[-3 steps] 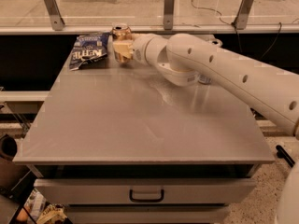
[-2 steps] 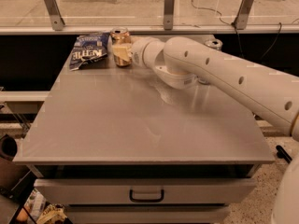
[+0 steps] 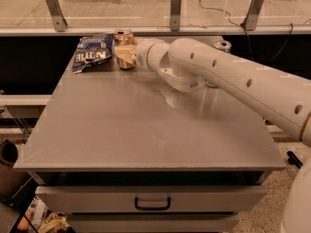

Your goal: Move orange can near blue chip bag

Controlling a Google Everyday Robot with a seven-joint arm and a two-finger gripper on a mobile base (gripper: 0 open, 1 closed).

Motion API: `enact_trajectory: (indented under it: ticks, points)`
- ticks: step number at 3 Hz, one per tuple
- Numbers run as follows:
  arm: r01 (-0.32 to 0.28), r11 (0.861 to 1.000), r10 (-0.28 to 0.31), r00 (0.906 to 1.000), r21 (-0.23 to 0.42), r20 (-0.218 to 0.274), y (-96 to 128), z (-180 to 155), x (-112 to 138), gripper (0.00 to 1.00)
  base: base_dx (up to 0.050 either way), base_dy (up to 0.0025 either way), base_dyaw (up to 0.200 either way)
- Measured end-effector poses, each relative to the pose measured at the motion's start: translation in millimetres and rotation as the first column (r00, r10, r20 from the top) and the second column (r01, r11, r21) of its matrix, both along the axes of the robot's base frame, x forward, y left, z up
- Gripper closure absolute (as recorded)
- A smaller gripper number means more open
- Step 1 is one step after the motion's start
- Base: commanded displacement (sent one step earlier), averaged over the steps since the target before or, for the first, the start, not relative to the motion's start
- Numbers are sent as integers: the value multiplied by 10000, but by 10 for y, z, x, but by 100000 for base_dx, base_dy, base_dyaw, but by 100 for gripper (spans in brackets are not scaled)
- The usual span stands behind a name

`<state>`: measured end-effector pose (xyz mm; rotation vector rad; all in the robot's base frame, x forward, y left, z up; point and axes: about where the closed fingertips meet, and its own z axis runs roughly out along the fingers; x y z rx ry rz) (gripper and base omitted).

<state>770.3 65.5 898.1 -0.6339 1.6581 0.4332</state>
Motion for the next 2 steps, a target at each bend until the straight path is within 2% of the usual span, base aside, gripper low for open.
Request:
enact_trajectory:
  ticks: [2]
  points:
    - [-61, 10000, 61, 10000, 7, 9, 45, 9, -10, 12, 0, 0, 0]
